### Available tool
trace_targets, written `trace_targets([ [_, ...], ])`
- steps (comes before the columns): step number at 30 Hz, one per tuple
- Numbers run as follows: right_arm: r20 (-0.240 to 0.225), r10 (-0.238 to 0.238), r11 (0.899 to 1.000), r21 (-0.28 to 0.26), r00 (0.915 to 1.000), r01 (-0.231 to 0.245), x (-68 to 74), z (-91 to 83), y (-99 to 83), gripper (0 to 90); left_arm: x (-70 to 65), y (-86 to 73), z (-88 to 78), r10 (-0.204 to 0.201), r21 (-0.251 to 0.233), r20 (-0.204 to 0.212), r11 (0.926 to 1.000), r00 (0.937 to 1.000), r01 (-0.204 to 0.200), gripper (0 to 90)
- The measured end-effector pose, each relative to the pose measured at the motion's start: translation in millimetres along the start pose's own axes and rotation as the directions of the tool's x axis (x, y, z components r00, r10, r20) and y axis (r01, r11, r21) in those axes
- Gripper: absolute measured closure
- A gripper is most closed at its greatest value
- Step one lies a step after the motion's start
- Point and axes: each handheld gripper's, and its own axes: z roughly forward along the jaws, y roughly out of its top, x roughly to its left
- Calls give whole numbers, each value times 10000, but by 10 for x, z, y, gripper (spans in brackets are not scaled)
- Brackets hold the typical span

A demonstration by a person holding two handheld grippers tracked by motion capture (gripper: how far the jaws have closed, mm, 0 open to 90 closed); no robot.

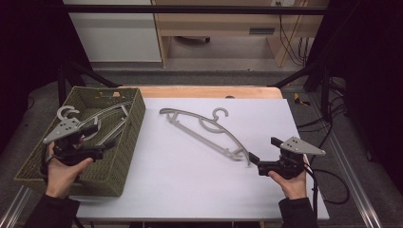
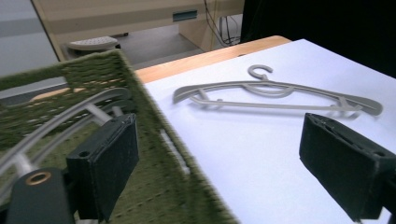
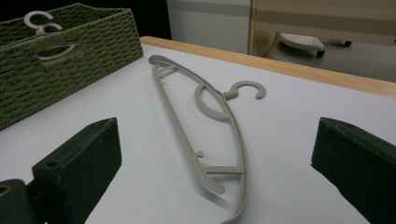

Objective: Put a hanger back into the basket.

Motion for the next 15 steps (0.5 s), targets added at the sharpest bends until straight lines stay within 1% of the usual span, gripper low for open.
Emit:
trace_targets([
  [1,-3,12,10000,20,10000,-12,0,9,3,18,-47,-16,25,29,6,75,10000,10000,-29,114],
  [2,-3,12,10000,20,10000,-12,0,9,3,18,-47,-16,25,29,6,75,10000,10000,-29,112],
  [3,-34,0,10000,41,10000,0,4,31,10,20,-139,-51,75,40,-6,209,10000,9998,-40,112],
  [4,-34,0,10000,41,10000,0,4,31,10,20,-139,-51,75,40,-6,209,10000,9998,-40,112],
  [5,-52,2,10000,71,10000,-2,6,37,13,20,-181,-68,99,51,-19,349,10000,9994,-50,112],
  [6,-91,-31,10000,73,10000,31,8,63,27,21,-262,-95,147,230,94,550,9997,9982,-235,113],
  [7,-84,-6,10000,82,10000,7,7,71,34,22,-262,-95,147,230,94,550,9997,9982,-235,111],
  [8,-101,-33,10000,89,9999,34,0,83,40,21,-301,-99,159,355,154,510,9992,9981,-363,109],
  [9,-101,-33,10000,89,9999,34,0,83,40,21,-335,-100,161,403,136,569,9991,9976,-411,109],
  [10,-89,23,10000,85,10000,-22,-8,113,51,25,-393,-107,161,420,-4,779,9991,9961,-421,107],
  [11,-121,18,9999,110,9999,-17,-13,127,54,25,-393,-107,161,420,-4,779,9991,9961,-421,107],
  [12,-122,21,9999,112,9999,-19,-14,146,56,26,-443,-116,168,531,66,821,9985,9952,-538,106],
  [13,-122,21,9999,112,9999,-19,-14,146,56,26,-443,-116,168,531,66,821,9985,9952,-538,106],
  [14,-109,47,9998,203,9999,-45,-13,185,59,28,-464,-123,169,579,78,859,9982,9946,-588,106],
  [15,-109,47,9998,203,9999,-45,-13,185,59,28,-488,-131,167,572,64,897,9983,9943,-580,106],
])
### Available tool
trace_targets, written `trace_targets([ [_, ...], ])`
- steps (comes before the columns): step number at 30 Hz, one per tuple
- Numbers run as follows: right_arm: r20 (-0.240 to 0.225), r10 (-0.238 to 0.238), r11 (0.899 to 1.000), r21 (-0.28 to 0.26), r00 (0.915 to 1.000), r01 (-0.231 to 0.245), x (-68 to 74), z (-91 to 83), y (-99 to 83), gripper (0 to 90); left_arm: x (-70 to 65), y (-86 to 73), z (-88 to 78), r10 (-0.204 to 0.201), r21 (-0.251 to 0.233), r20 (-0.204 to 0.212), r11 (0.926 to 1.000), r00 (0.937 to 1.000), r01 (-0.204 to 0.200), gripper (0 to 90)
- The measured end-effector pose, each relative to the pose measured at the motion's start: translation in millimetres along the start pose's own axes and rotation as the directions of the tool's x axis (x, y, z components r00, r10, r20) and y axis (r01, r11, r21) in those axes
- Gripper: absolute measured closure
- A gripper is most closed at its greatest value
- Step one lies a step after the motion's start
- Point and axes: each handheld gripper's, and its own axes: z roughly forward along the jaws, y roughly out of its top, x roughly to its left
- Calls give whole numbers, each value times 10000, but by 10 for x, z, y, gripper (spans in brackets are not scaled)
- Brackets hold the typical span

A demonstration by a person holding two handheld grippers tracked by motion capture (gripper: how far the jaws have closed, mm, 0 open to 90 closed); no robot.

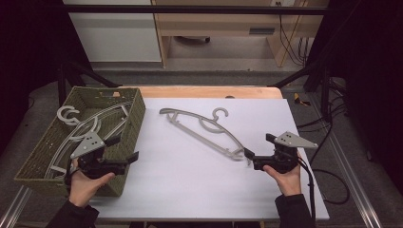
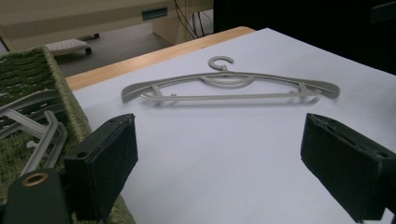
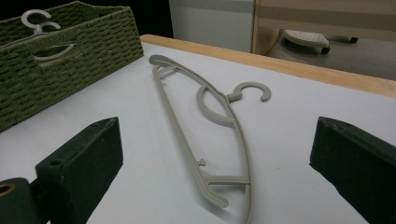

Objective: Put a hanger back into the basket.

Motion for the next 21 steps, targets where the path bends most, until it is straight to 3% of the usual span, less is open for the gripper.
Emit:
trace_targets([
  [10,155,194,9968,770,9997,-205,-40,331,-40,65,-170,-111,26,12,78,304,10000,9995,-15,107],
  [15,540,85,9858,1668,9985,-174,-91,572,-132,114,-223,-167,118,7,251,337,9997,9994,-15,107],
  [21,888,197,9773,2086,9959,-380,-170,746,-205,166,-280,-210,184,176,437,486,9989,9987,-197,108],
])
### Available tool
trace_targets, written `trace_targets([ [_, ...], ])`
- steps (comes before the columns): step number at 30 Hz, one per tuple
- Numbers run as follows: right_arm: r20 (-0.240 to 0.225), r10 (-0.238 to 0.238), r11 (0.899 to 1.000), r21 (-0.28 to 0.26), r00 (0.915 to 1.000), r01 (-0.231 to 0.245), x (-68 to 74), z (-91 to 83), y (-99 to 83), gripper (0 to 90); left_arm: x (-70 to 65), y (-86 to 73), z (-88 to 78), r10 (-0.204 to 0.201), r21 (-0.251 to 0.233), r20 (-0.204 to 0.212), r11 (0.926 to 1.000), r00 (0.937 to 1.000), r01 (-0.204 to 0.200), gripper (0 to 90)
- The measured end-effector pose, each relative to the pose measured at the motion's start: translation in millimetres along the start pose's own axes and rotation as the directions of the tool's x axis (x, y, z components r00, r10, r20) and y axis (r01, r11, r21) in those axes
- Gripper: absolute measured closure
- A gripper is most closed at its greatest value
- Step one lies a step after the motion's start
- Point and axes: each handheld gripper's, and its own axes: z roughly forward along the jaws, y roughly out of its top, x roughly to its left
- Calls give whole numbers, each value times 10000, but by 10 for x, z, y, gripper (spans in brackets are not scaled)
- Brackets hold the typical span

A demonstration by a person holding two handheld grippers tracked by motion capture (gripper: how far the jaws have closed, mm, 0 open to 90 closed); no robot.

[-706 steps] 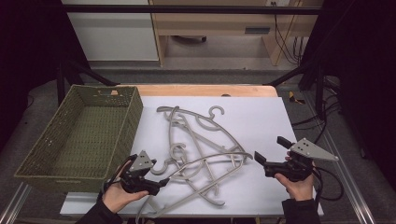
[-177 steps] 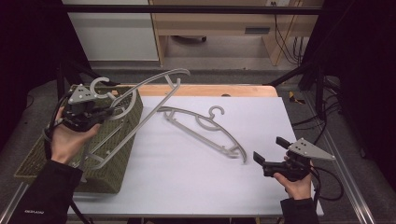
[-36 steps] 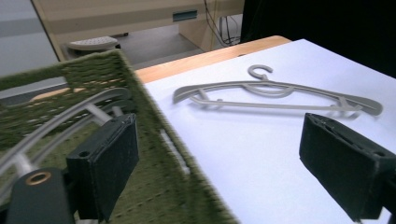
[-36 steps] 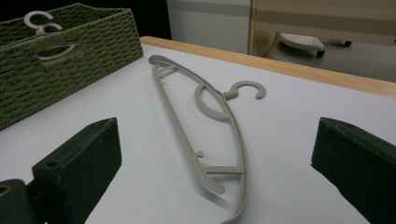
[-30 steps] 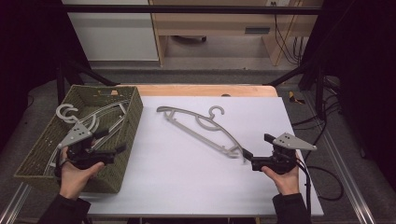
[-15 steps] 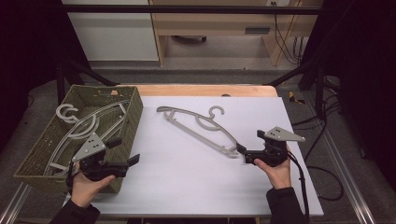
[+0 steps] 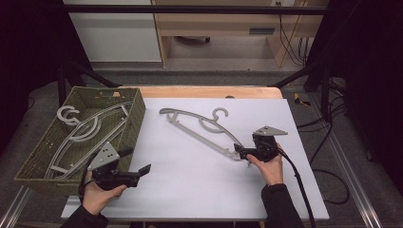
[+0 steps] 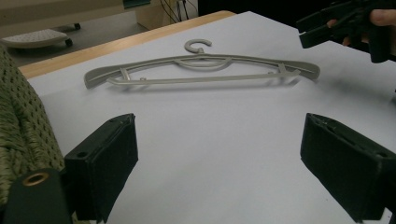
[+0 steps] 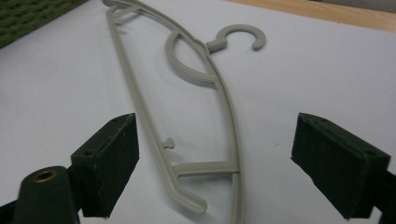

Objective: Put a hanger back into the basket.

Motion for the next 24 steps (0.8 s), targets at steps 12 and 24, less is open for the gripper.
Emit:
trace_targets([
  [12,308,280,9933,1114,9991,-312,-146,376,-109,445,-34,-31,63,51,210,76,9998,10000,-52,107],
  [24,-117,691,9863,1509,9975,-665,-210,517,-155,678,-23,-39,76,15,269,59,9996,10000,-17,108],
])
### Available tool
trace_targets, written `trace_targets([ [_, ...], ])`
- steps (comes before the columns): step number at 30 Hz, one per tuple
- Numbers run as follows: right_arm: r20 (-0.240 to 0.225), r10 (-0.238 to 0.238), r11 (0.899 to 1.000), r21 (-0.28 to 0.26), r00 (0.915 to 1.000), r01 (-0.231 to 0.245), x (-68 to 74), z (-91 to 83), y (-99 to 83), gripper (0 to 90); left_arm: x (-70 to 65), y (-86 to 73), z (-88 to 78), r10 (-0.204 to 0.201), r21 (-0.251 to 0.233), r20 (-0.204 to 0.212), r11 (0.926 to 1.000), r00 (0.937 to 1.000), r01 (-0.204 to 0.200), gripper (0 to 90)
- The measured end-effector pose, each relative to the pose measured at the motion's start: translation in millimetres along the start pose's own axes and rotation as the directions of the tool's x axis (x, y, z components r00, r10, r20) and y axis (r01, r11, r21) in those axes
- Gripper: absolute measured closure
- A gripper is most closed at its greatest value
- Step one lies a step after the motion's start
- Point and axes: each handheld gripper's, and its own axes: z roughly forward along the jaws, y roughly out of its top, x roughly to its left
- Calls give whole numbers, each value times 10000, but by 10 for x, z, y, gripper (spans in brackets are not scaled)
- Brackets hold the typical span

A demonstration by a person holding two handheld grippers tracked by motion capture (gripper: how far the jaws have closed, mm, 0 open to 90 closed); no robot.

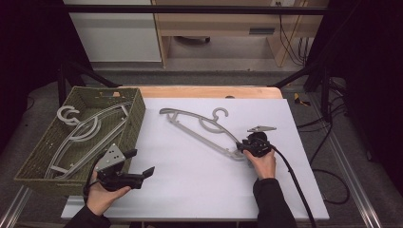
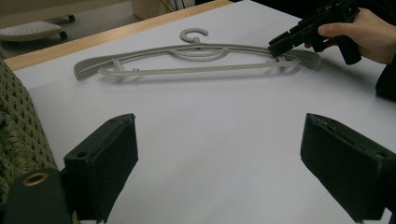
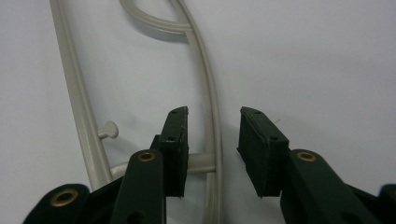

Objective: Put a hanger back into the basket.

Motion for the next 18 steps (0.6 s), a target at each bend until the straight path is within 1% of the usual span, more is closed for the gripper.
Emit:
trace_targets([
  [2,-23,33,10000,13,10000,-33,-3,6,1,696,1,-2,1,-7,0,3,10000,10000,7,108],
  [4,-220,199,9998,68,9996,-197,-14,16,4,737,2,-3,3,-12,10,12,10000,10000,12,109],
  [9,-245,221,9997,103,9995,-219,-26,38,9,750,-1,-4,8,-19,39,49,10000,10000,18,110],
  [10,-263,284,9995,109,9992,-282,-24,41,10,759,-2,-4,9,-11,49,50,10000,10000,11,110],
  [13,-202,202,9998,93,9996,-200,-16,50,9,766,-1,-6,12,-18,63,64,10000,10000,17,111],
  [14,-154,93,9999,95,9998,-91,-14,51,12,789,0,-7,14,-27,82,66,10000,10000,27,111],
  [15,-154,93,9999,95,9998,-91,-14,51,12,789,0,-7,14,-27,82,66,10000,10000,27,111],
  [16,-34,-1,9999,134,10000,1,-11,46,12,817,0,-8,14,-14,87,66,10000,10000,13,111],
  [18,-20,-257,9993,272,9997,257,-8,30,12,824,1,-9,14,-25,89,79,10000,10000,24,112],
])
